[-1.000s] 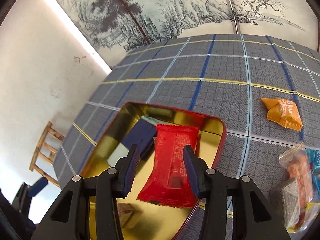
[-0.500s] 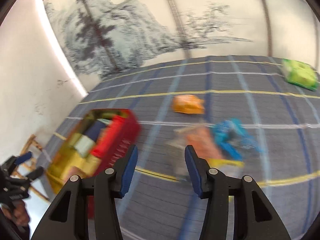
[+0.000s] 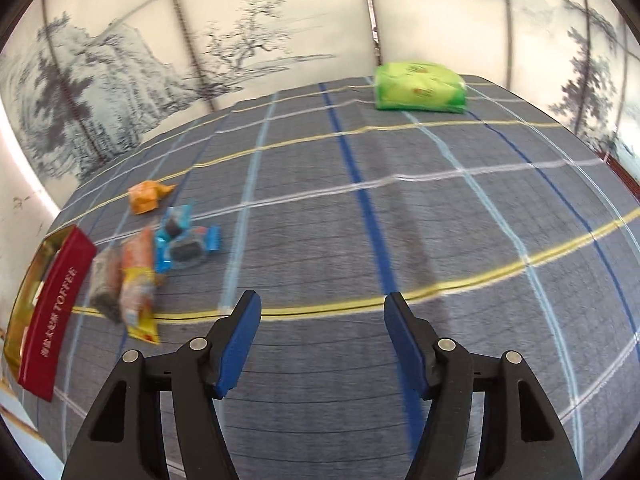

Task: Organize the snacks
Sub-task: 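Grasp the dark clear bag of seaweed snack with the left gripper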

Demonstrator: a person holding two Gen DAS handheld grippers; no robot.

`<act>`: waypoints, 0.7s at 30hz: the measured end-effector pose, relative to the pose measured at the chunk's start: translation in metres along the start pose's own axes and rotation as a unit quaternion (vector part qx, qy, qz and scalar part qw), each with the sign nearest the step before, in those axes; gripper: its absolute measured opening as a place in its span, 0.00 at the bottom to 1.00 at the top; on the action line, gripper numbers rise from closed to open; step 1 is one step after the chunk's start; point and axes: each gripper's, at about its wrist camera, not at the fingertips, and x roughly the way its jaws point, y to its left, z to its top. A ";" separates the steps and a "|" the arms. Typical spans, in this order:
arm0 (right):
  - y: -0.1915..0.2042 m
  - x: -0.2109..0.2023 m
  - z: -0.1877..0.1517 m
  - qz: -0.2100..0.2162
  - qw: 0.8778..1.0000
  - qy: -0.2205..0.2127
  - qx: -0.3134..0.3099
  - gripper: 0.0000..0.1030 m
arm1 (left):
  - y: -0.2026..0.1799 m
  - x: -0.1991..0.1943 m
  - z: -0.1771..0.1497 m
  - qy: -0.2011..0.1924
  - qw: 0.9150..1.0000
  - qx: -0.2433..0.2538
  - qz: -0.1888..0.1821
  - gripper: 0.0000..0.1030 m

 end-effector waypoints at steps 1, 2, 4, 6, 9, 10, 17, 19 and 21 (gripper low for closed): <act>-0.006 0.000 -0.001 -0.001 1.000 -0.001 0.002 0.64 | -0.005 0.001 0.003 0.006 1.000 0.005 -0.011 0.93; -0.009 0.000 -0.001 -0.002 1.000 -0.002 0.003 0.64 | -0.011 0.001 0.007 0.012 1.000 0.009 -0.025 0.93; -0.015 0.000 -0.002 0.008 1.000 -0.003 0.012 0.65 | -0.022 0.002 0.014 0.020 0.999 0.012 -0.049 0.93; -0.016 -0.001 -0.002 0.017 1.000 -0.005 0.012 0.66 | -0.035 0.005 0.025 0.035 0.996 0.016 -0.083 0.93; -0.011 0.000 -0.002 0.024 1.000 -0.003 0.002 0.66 | -0.056 0.018 0.047 0.072 0.988 0.006 -0.133 0.93; -0.010 0.000 -0.003 0.028 1.000 -0.003 -0.002 0.66 | -0.064 0.025 0.056 0.083 0.986 0.000 -0.142 0.93; -0.014 -0.005 -0.006 0.062 0.998 -0.016 0.008 0.68 | -0.102 0.085 0.107 0.157 0.966 -0.070 -0.193 0.93; -0.013 -0.005 -0.005 0.070 0.997 -0.017 0.005 0.68 | -0.112 0.104 0.113 0.172 0.964 -0.073 -0.188 0.88; -0.011 -0.005 -0.006 0.075 0.997 -0.017 0.000 0.68 | -0.118 0.121 0.118 0.189 0.963 -0.071 -0.177 0.83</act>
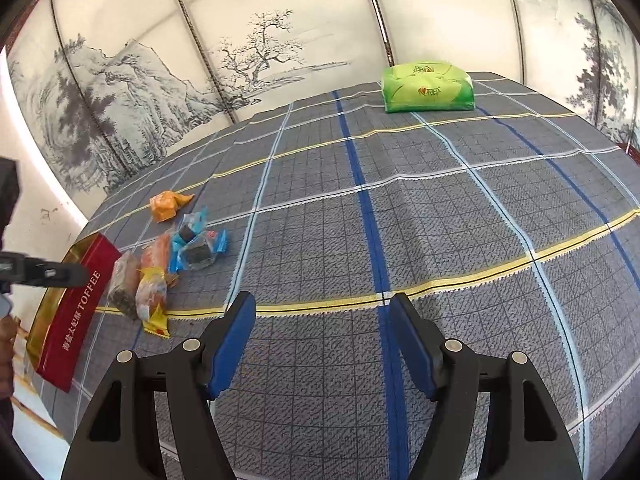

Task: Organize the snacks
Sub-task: 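Grasp the dark clear bag of seaweed snack with the left gripper, then carry the dark bag into the gold tray while the right gripper grasps the yellow-edged packet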

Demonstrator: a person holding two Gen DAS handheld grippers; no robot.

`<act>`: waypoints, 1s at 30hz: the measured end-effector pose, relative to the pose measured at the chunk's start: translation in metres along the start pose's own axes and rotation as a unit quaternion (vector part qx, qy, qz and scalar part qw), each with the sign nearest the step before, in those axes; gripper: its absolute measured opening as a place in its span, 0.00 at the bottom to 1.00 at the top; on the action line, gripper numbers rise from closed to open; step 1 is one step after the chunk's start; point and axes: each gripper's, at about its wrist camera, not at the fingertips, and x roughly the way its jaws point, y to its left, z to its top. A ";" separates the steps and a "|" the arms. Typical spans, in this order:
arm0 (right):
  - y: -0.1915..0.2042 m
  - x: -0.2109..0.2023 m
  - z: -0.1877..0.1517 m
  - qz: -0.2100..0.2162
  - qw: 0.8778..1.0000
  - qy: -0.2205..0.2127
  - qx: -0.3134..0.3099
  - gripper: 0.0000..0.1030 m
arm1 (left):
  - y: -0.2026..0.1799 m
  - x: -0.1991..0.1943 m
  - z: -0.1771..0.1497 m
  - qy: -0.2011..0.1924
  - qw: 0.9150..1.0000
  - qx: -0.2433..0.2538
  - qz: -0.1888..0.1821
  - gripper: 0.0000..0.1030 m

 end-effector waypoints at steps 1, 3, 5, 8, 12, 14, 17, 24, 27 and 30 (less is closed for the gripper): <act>0.000 0.000 0.000 0.004 1.000 0.000 -0.001 0.68 | 0.000 0.007 0.004 0.007 1.000 -0.005 0.000 0.81; 0.000 0.000 0.000 0.012 1.000 0.000 -0.001 0.68 | 0.002 0.016 0.009 0.013 1.000 -0.015 -0.001 0.80; -0.002 0.000 0.000 0.016 1.000 -0.001 0.004 0.68 | 0.005 0.024 0.012 0.016 0.999 -0.031 -0.003 0.79; -0.004 0.001 -0.001 0.023 1.000 0.000 0.010 0.68 | 0.010 0.032 0.013 0.023 0.998 -0.053 -0.026 0.66; -0.004 0.001 -0.001 0.026 1.000 0.003 0.014 0.68 | 0.005 0.035 0.005 0.017 0.999 -0.032 -0.009 0.22; -0.005 0.002 0.000 0.024 1.000 0.005 0.017 0.68 | 0.004 0.032 -0.002 0.013 1.000 -0.026 -0.011 0.22; -0.004 0.002 0.000 0.022 1.000 0.005 0.015 0.68 | 0.006 0.020 -0.019 0.004 0.999 -0.030 -0.018 0.22; 0.046 0.002 -0.012 0.112 0.993 0.026 -0.029 0.68 | 0.005 -0.026 -0.059 -0.038 0.999 -0.005 -0.029 0.22; 0.077 0.010 -0.012 0.136 0.989 0.030 -0.053 0.68 | 0.007 -0.036 -0.068 -0.043 0.999 -0.001 -0.031 0.22; 0.099 0.023 -0.005 0.142 0.987 0.036 -0.070 0.68 | 0.013 -0.048 -0.077 -0.050 0.998 0.001 -0.034 0.22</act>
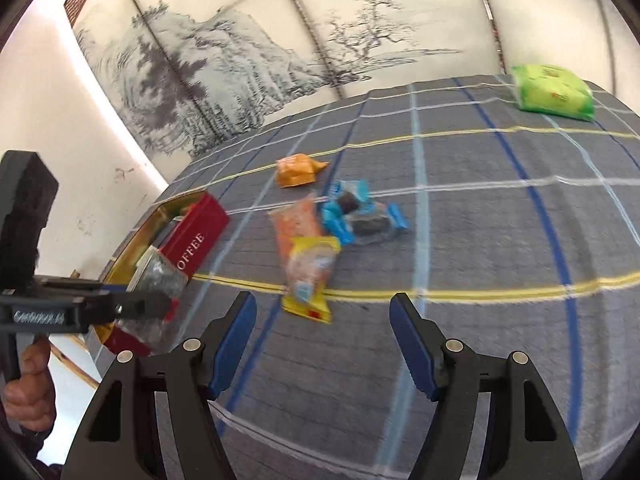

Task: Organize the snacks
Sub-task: 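Carry the dark bag into the gold tray while the right gripper grasps the yellow-edged packet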

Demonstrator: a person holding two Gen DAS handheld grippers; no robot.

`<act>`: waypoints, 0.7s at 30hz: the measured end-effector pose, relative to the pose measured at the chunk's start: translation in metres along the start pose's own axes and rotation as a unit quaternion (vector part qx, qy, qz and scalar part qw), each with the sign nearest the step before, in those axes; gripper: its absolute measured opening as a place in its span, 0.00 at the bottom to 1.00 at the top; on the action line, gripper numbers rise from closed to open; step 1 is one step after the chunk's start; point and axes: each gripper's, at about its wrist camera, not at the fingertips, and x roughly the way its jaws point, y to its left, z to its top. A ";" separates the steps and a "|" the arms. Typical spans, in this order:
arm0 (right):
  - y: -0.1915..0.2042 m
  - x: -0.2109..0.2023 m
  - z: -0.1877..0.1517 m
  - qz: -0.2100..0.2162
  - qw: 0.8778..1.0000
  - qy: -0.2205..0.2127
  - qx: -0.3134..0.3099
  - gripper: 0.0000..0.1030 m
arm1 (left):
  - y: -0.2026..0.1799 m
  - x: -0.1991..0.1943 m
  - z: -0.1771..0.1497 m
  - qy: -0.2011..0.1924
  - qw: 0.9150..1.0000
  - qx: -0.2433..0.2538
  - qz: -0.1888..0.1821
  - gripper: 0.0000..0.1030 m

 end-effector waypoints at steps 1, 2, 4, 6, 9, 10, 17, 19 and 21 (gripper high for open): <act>0.003 0.005 0.002 -0.003 1.000 0.004 -0.004 0.68 | 0.001 -0.003 -0.002 -0.003 1.000 0.000 -0.001 0.22; 0.005 0.009 0.003 -0.005 1.000 0.007 -0.008 0.68 | 0.002 -0.007 -0.004 -0.007 1.000 0.003 -0.001 0.22; 0.011 0.019 0.006 -0.006 1.000 0.011 -0.019 0.68 | 0.005 -0.013 -0.007 -0.012 1.000 0.005 0.001 0.22; 0.015 0.030 0.007 -0.025 0.999 0.024 -0.028 0.66 | 0.007 -0.016 -0.009 -0.014 1.000 0.006 0.002 0.22; 0.013 0.037 0.010 -0.014 0.999 0.035 -0.021 0.58 | 0.010 -0.018 -0.010 -0.013 1.000 0.004 0.002 0.22; 0.012 0.038 0.011 -0.018 0.999 0.034 -0.024 0.50 | 0.011 -0.019 -0.011 -0.014 1.000 0.004 0.002 0.22; 0.008 0.030 0.006 -0.029 0.998 0.042 -0.025 0.24 | 0.018 -0.023 -0.014 -0.015 1.000 -0.003 0.005 0.22; -0.005 0.014 0.005 -0.039 0.999 0.023 -0.010 0.24 | 0.020 -0.027 -0.015 -0.021 1.000 -0.003 0.002 0.22; -0.021 -0.001 0.005 -0.066 0.998 0.008 0.002 0.24 | 0.022 -0.032 -0.017 -0.028 1.000 -0.001 0.004 0.22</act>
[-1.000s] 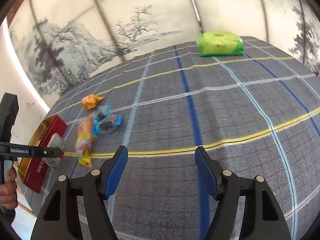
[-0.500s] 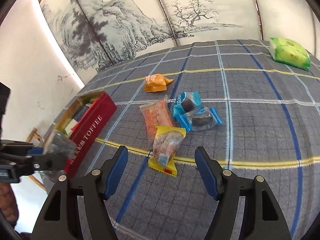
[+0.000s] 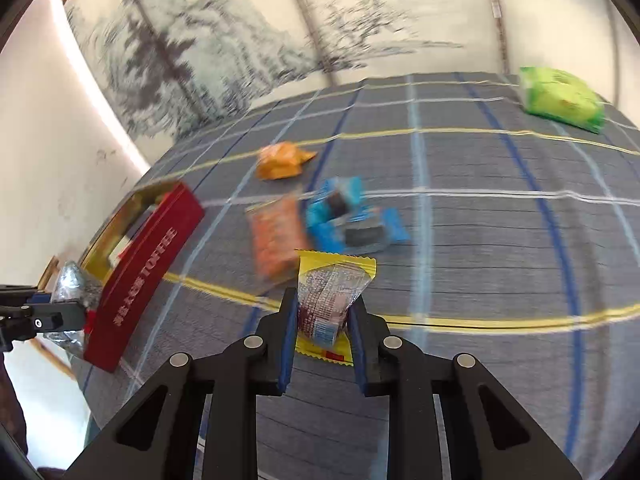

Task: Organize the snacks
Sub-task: 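Carry the dark bag into the gold tray while the right gripper grasps the yellow-edged packet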

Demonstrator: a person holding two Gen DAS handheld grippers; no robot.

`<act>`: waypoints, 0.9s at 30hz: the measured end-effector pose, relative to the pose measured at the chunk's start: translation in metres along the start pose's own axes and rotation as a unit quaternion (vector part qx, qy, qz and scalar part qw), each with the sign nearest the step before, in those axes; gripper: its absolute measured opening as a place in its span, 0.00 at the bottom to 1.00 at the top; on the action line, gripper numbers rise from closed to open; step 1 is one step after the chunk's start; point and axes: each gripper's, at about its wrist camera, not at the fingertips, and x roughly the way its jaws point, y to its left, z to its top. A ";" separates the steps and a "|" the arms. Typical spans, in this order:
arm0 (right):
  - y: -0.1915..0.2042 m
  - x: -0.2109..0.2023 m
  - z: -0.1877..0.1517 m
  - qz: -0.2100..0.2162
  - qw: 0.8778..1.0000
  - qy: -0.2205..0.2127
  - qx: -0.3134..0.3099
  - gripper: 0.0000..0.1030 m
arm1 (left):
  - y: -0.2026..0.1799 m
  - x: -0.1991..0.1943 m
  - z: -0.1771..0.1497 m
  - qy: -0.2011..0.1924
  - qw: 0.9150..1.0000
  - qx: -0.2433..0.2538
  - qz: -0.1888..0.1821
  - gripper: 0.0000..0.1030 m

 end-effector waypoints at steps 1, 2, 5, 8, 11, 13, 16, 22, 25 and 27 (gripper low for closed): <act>-0.012 -0.006 0.000 -0.016 1.000 -0.005 0.009 0.24 | 0.001 -0.002 -0.001 -0.003 1.000 0.001 0.000 0.22; -0.022 -0.011 -0.001 -0.029 0.999 -0.008 0.017 0.24 | 0.002 -0.005 -0.001 -0.006 1.000 0.001 -0.001 0.22; -0.049 -0.022 -0.004 -0.077 0.996 -0.013 0.033 0.24 | 0.006 -0.010 -0.003 -0.012 1.000 0.000 0.001 0.22; -0.067 -0.028 -0.009 -0.097 0.994 -0.012 0.051 0.24 | 0.011 -0.012 -0.005 -0.013 1.000 -0.006 0.001 0.22; -0.070 -0.029 -0.009 -0.102 0.993 -0.014 0.053 0.24 | 0.016 -0.014 -0.007 -0.015 1.000 -0.010 0.005 0.22; -0.067 -0.027 -0.009 -0.106 0.993 -0.012 0.049 0.24 | 0.020 -0.016 -0.008 -0.017 1.000 -0.013 0.008 0.22; -0.068 -0.027 -0.007 -0.105 0.993 -0.013 0.053 0.24 | 0.027 -0.019 -0.009 -0.022 1.000 -0.018 0.011 0.22; -0.068 -0.026 -0.008 -0.104 0.993 -0.013 0.054 0.24 | 0.042 -0.022 -0.012 -0.027 0.999 -0.032 0.018 0.22; -0.068 -0.026 -0.008 -0.104 0.993 -0.013 0.055 0.24 | 0.050 -0.024 -0.014 -0.032 0.999 -0.037 0.023 0.22; -0.068 -0.026 -0.008 -0.104 0.993 -0.013 0.055 0.24 | 0.056 -0.026 -0.016 -0.034 0.998 -0.041 0.025 0.22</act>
